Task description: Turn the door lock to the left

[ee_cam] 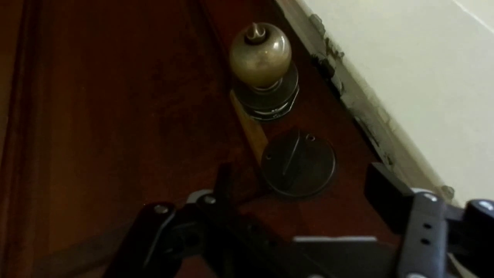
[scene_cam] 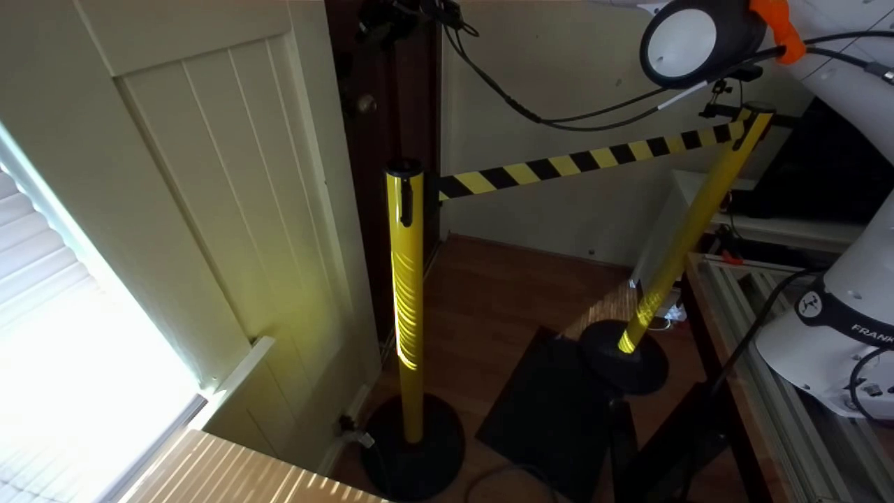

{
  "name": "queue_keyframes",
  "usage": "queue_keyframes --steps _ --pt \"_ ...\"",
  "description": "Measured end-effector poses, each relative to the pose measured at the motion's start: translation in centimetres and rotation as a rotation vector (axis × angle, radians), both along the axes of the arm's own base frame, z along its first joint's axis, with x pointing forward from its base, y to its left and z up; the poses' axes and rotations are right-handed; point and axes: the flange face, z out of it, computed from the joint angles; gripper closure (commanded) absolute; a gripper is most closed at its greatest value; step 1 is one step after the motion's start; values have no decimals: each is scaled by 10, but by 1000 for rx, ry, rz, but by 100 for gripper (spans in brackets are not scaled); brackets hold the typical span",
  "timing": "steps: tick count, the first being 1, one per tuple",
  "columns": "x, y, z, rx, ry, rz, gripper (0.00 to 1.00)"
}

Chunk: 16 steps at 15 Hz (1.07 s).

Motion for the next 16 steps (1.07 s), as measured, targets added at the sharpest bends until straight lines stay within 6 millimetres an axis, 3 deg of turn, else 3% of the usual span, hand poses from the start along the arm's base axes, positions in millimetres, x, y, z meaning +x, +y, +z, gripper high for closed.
queue_keyframes --steps 3,6,12,16 --pt "-1 -1 0 0 0 -1 0" --pt "0 -1 -3 2 3 -2 0" --pt "6 -5 -38 19 -9 -21 0" --pt "13 -3 -45 26 -83 -45 0"
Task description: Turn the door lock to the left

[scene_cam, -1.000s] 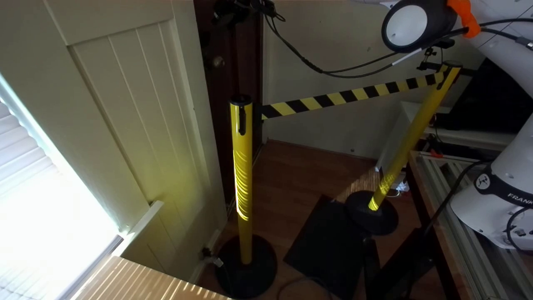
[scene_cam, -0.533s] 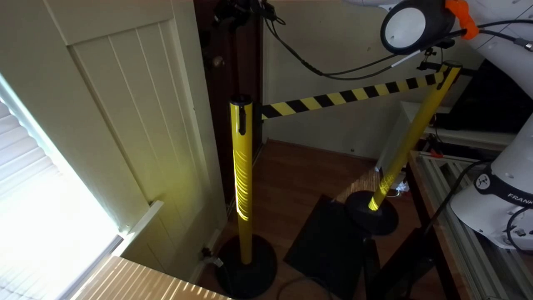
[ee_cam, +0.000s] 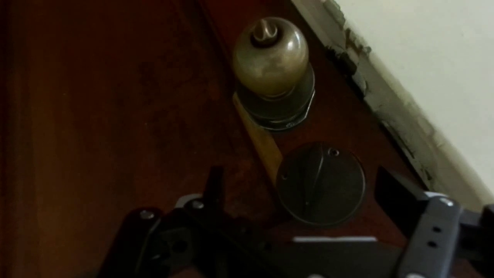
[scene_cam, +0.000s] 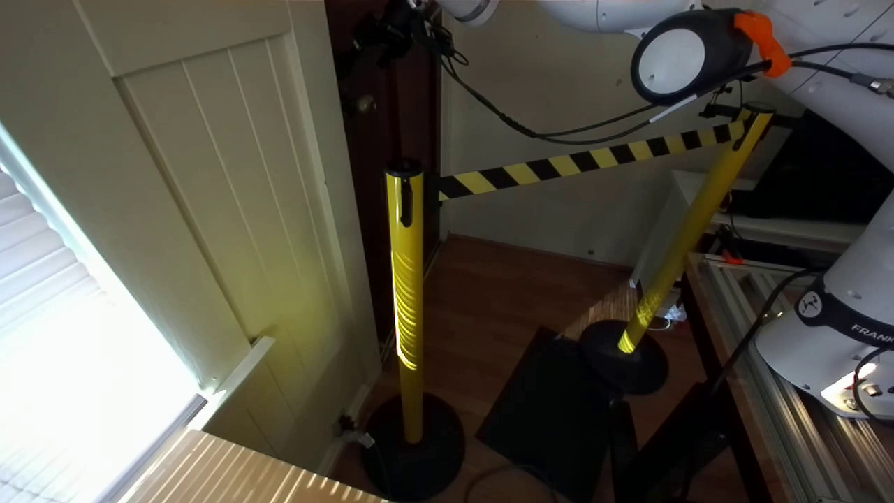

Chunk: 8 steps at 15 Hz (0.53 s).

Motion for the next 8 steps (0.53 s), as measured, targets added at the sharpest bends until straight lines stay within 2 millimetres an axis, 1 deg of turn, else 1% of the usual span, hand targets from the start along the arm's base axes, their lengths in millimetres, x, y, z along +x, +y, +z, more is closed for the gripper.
queue_keyframes --steps 1,2,7,8 --pt "1 1 1 0 -17 -5 11" --pt "2 2 2 0 -32 -9 26" --pt "5 5 4 2 -79 -22 64" --pt "6 5 4 3 -86 -24 70"
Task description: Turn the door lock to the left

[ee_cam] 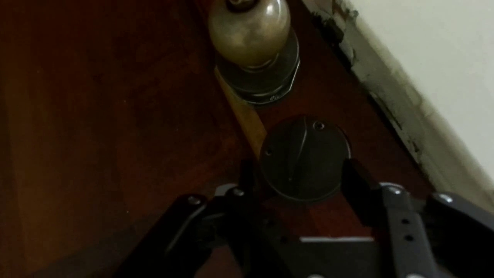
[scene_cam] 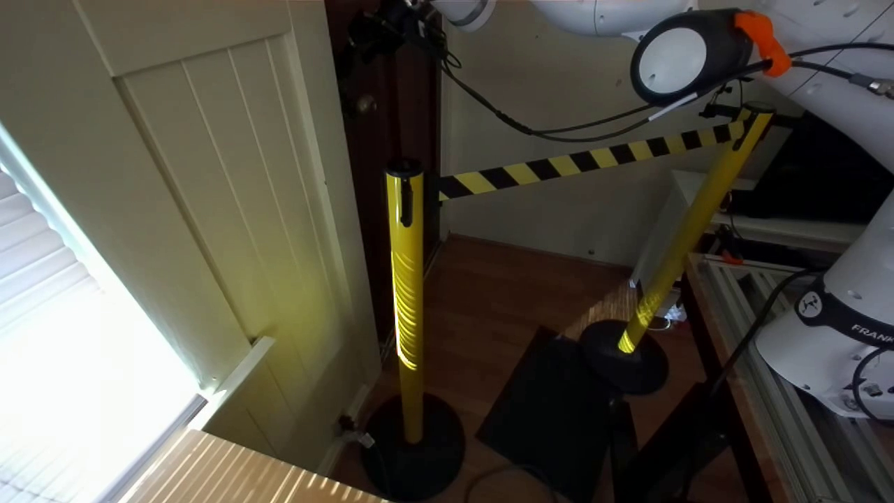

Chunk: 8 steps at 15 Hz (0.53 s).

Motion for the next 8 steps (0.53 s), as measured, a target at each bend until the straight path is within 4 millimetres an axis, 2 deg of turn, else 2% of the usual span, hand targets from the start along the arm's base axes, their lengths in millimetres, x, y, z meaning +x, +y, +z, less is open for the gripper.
queue_keyframes --steps 4,8 --pt "1 0 -3 -1 -14 -8 98" --pt "2 0 -6 -5 -20 -11 99"
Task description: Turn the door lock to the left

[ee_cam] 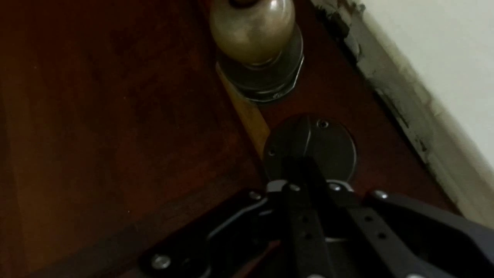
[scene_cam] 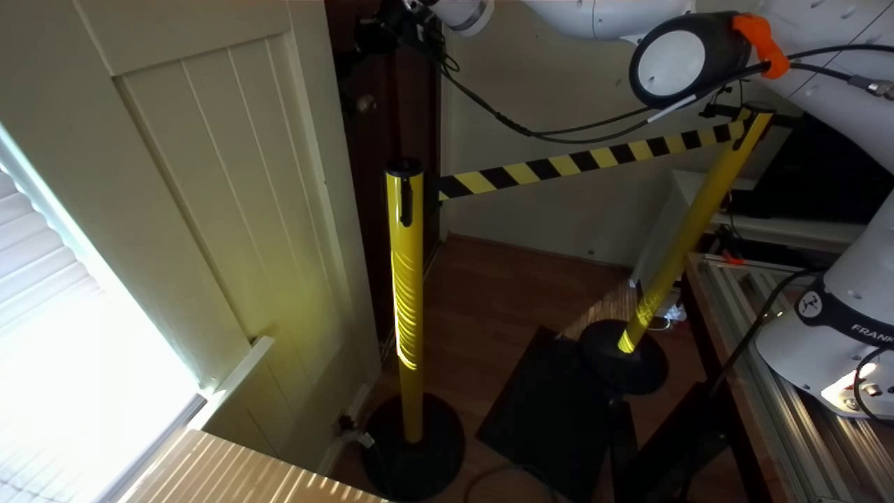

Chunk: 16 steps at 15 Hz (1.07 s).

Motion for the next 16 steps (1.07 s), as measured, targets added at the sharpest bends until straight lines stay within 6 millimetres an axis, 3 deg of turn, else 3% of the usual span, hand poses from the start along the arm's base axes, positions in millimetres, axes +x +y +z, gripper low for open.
queue_keyframes --steps 8,16 --pt "0 0 1 -23 -1 17 99" --pt "4 8 6 -255 27 159 99"
